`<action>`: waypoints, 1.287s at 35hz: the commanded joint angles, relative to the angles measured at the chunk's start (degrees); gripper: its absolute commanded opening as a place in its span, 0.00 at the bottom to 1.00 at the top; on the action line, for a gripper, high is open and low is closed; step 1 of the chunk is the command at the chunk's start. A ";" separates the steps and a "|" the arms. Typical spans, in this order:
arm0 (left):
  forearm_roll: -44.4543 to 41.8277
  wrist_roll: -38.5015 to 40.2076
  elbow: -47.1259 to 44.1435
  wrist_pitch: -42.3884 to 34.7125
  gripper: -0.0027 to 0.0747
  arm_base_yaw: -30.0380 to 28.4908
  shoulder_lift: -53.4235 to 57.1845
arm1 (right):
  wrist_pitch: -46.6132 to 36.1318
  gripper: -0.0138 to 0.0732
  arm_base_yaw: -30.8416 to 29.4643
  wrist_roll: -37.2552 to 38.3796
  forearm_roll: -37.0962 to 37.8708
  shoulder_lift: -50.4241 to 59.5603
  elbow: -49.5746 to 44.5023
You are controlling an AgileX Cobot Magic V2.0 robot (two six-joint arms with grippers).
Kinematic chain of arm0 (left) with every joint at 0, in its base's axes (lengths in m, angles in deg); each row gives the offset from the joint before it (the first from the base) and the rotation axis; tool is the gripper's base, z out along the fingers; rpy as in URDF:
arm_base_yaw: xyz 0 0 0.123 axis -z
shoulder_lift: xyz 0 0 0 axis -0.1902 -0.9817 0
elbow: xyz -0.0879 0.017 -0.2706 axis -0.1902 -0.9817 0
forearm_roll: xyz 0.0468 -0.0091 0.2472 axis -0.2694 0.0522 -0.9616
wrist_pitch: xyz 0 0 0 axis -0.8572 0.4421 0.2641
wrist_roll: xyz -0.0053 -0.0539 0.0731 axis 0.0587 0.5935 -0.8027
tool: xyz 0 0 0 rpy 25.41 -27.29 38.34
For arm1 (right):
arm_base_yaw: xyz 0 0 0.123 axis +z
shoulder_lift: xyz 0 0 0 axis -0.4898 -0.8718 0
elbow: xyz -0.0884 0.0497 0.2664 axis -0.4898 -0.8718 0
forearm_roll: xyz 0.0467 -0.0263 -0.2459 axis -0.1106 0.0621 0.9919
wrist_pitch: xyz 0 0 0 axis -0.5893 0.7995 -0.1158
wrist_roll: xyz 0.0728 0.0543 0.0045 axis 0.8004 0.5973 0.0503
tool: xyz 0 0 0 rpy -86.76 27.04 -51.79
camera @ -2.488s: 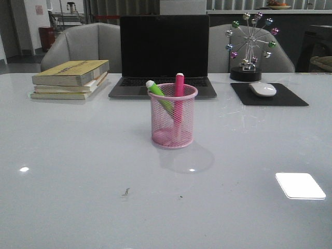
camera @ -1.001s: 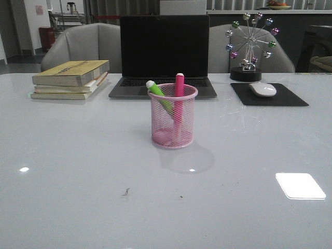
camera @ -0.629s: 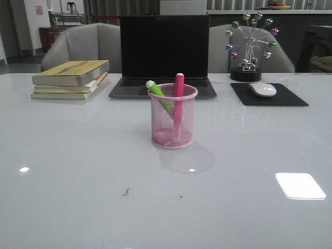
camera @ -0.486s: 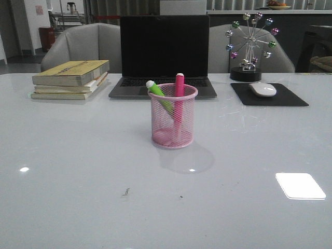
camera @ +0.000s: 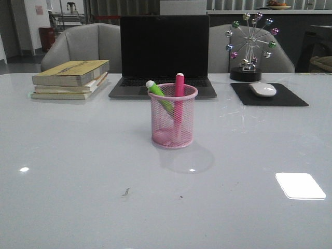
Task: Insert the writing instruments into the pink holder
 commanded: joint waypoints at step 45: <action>1.46 0.28 -22.56 -19.50 0.16 -0.11 22.16 | -4.94 0.22 -0.34 -0.09 -0.10 1.12 0.41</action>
